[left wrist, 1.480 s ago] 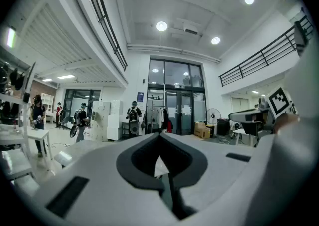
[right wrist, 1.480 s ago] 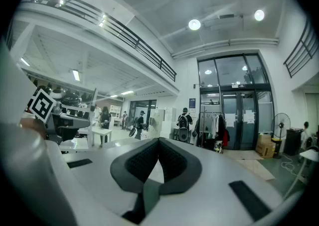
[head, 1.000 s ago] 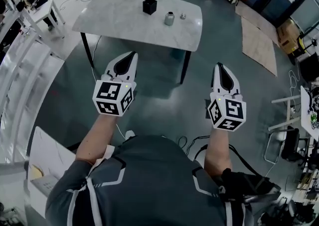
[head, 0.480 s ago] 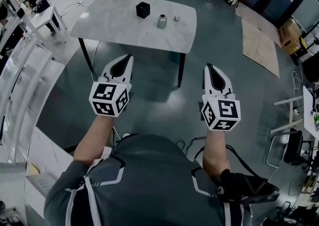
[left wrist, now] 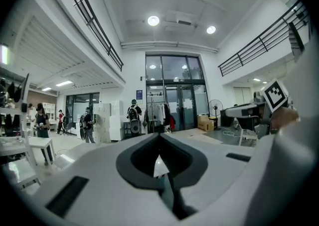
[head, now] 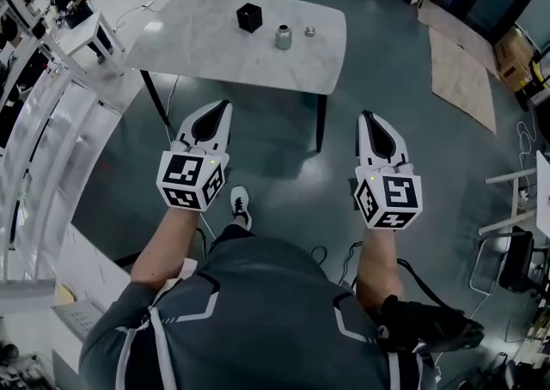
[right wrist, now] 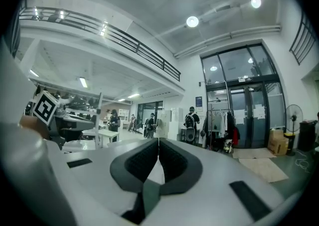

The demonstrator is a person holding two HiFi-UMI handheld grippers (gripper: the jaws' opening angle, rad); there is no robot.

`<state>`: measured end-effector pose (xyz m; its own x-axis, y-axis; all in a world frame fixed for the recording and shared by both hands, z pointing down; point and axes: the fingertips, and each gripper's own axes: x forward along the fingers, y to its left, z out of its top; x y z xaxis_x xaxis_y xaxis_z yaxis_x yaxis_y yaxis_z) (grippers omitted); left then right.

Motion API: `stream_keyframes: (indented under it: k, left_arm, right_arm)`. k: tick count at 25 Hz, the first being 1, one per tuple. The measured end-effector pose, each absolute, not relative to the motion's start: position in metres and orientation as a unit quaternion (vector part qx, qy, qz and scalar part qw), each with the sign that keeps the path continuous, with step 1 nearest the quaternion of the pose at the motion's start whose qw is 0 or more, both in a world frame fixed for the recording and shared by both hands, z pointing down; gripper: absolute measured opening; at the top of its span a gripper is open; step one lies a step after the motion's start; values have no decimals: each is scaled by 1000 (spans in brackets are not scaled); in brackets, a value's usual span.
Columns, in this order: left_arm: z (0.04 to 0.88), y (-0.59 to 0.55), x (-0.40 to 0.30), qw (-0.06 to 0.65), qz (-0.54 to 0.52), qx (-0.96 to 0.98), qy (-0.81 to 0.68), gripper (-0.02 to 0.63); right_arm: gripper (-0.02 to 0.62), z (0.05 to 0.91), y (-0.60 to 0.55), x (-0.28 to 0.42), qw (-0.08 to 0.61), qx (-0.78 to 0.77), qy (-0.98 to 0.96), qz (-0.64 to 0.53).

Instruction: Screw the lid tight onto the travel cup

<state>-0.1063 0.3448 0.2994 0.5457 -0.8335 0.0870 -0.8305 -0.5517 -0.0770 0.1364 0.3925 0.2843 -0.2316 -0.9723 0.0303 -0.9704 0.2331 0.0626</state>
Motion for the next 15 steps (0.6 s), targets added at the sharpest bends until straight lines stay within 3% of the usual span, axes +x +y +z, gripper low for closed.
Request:
stream_keyframes:
  k: [15]
  left_arm:
    - [293,174,-129,27,-36,-899,435,9]
  right_arm:
    - [28,279,248,110,58,655,-753,-23]
